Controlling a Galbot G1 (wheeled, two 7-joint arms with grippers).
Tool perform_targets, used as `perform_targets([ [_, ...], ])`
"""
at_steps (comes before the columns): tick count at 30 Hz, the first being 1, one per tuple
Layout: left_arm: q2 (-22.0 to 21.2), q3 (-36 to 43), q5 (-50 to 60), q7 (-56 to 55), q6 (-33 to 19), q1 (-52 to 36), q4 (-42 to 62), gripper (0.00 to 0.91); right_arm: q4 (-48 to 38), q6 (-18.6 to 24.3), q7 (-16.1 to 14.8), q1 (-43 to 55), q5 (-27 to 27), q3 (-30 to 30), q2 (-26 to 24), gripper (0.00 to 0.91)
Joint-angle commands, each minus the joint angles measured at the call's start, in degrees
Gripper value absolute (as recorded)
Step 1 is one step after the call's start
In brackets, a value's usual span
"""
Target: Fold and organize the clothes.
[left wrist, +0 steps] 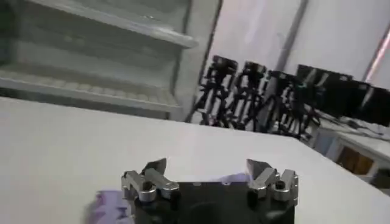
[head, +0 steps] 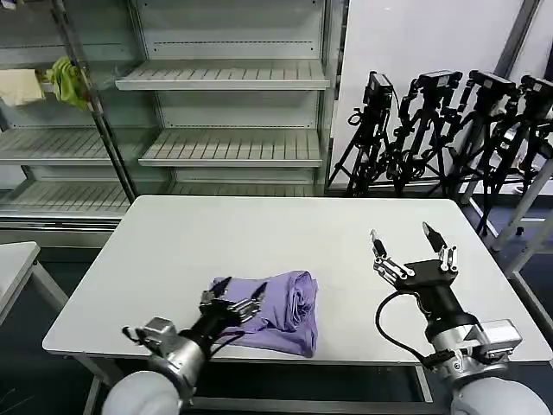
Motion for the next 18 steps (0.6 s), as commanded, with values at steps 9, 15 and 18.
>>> perform_targets([
  [9,-1.9,-8.2,-2.1,-1.0,0.0,0.0,12.2,0.907,1.7,-0.3,0.1,3.3,1.6,-1.0,-1.3,0.907],
  [15,-2.0,-8.4,-2.0,-0.9,-0.1,-0.5,15.3,0.907,2.5,-0.3,0.0,2.7,1.7,-0.5,-1.1,0.907],
  [18,-1.9,-8.3,-2.1,-0.9,0.0,0.0,15.5,0.907,2.8,-0.3,0.0,2.4,1.8,-0.1,-1.1,0.907],
])
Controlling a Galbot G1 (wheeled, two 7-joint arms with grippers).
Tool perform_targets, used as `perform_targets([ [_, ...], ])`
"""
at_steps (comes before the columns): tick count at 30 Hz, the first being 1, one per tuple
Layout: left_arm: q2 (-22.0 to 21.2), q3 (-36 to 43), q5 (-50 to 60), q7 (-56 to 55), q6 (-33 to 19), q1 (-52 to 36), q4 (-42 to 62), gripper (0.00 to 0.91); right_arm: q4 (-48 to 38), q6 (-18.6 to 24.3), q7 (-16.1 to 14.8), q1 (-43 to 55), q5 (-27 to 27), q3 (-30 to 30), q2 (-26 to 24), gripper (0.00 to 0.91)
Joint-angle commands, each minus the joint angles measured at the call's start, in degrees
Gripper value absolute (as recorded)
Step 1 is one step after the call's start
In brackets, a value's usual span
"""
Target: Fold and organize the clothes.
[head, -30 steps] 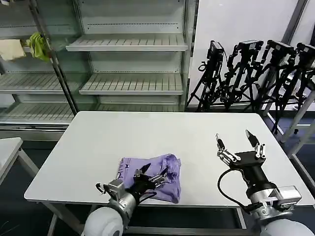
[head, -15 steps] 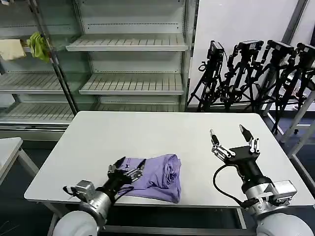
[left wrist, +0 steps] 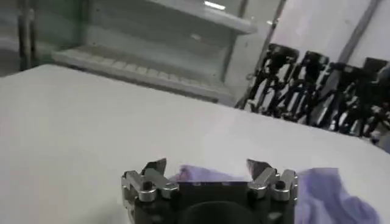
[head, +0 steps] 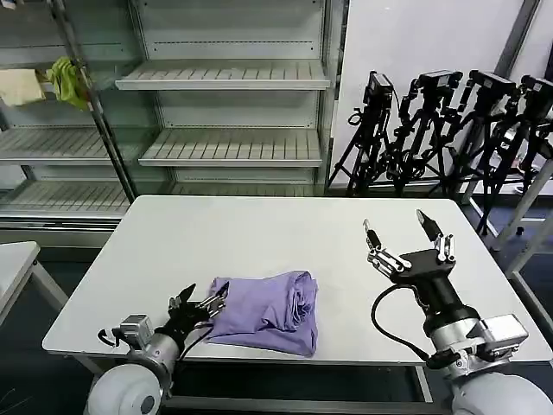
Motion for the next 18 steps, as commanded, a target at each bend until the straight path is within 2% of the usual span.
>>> perform_targets([
  [1,-0.2,-1.6,-0.6,-0.1,0.0,0.4,6.2,0.907,0.8,0.0,-0.1,0.3,0.3,0.3,-0.2,0.907],
  [13,-1.2,0.1,1.0,0.1,0.0,2.2,4.5,0.907,1.6,0.2,-0.1,-0.8,0.7,1.4,-0.1,0.907],
  [14,-1.2,0.2,1.0,0.2,0.0,2.3,4.4,0.887,1.6,0.2,-0.1,-0.9,0.7,1.5,-0.1,0.907],
  [16,-1.5,0.4,1.3,0.4,0.0,2.4,4.2,0.675,1.6,0.3,-0.2,-1.0,0.7,1.6,-0.2,0.907],
  [17,-1.6,0.5,1.5,0.5,0.0,2.5,4.1,0.453,1.6,0.3,-0.2,-1.1,0.7,1.7,-0.2,0.907],
  [18,-1.7,0.6,1.6,0.5,0.0,2.5,4.0,0.272,1.6,0.3,-0.2,-1.2,0.7,1.7,-0.2,0.907],
])
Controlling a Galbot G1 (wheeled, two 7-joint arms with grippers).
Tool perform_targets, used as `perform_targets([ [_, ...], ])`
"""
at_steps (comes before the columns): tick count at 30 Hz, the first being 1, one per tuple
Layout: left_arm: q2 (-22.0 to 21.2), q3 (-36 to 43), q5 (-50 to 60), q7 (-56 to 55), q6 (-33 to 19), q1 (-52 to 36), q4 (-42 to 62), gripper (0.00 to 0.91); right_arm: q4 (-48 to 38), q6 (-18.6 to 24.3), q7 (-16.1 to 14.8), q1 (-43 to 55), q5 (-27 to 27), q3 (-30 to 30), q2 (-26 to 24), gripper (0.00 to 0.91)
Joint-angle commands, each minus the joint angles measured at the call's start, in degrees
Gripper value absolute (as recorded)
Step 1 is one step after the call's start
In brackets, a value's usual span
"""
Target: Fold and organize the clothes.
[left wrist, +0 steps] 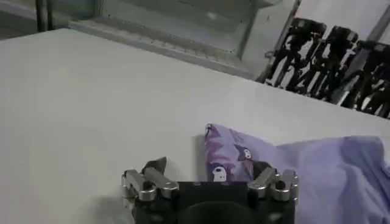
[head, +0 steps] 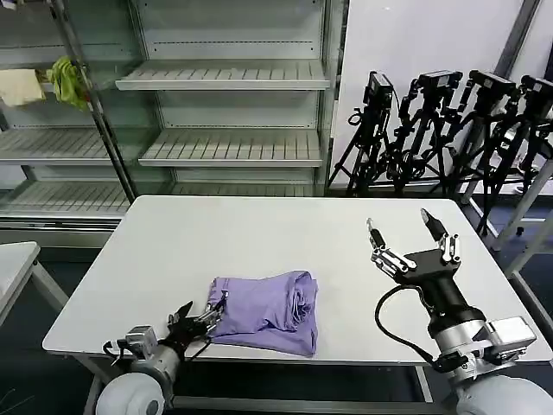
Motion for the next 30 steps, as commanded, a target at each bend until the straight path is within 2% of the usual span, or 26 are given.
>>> perform_targets([
  [1,-0.7,0.4,0.7,0.2,0.2,0.6,0.6,0.242,1.4,0.1,-0.1,-0.2,0.1,0.2,-0.1,0.907],
  [3,-0.9,0.6,1.1,0.3,0.2,0.8,0.3,0.171,1.3,0.2,-0.1,-0.2,0.1,0.3,-0.1,0.907],
  [8,-1.2,0.9,1.7,0.6,0.2,1.4,-0.5,0.121,1.5,0.2,-0.1,-0.4,0.2,0.4,-0.1,0.907],
  [14,-1.3,0.9,1.9,0.9,0.2,1.5,-1.0,0.010,1.6,0.3,-0.1,-0.6,0.3,0.7,0.0,0.907],
  [30,-1.3,0.8,2.6,1.6,0.2,1.3,-2.2,0.010,2.3,0.2,-0.1,-1.2,0.3,1.0,-0.2,0.907],
])
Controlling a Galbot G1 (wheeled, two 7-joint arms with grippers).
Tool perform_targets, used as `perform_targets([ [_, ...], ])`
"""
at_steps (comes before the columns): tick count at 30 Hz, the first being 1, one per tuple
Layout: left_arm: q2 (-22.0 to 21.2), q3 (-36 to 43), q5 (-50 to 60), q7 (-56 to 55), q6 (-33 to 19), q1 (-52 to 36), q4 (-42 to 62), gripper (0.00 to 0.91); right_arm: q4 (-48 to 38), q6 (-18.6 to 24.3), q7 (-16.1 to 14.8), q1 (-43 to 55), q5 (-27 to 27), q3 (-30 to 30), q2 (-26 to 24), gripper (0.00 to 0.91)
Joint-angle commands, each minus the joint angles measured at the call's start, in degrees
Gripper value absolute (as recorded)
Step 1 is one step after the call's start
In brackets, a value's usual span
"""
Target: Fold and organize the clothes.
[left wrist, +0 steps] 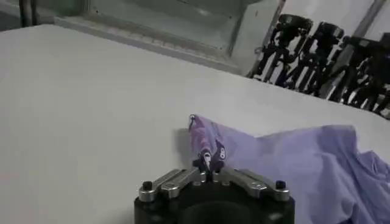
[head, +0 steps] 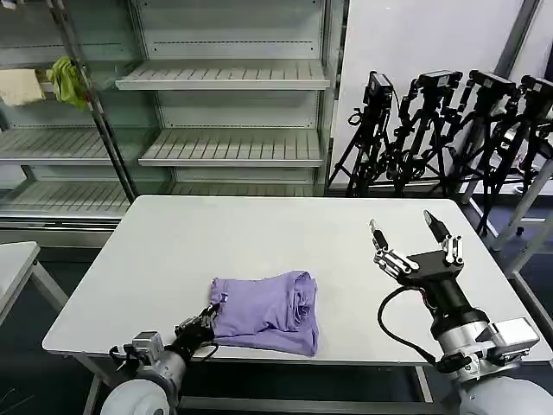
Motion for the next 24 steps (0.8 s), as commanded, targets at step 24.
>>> perform_targets([
  [24,19.3,-20.4,-7.9,-0.4,-0.1,-5.8,6.4,0.010,1.2,0.0,0.0,2.1,0.7,-0.5,-0.4,0.907],
])
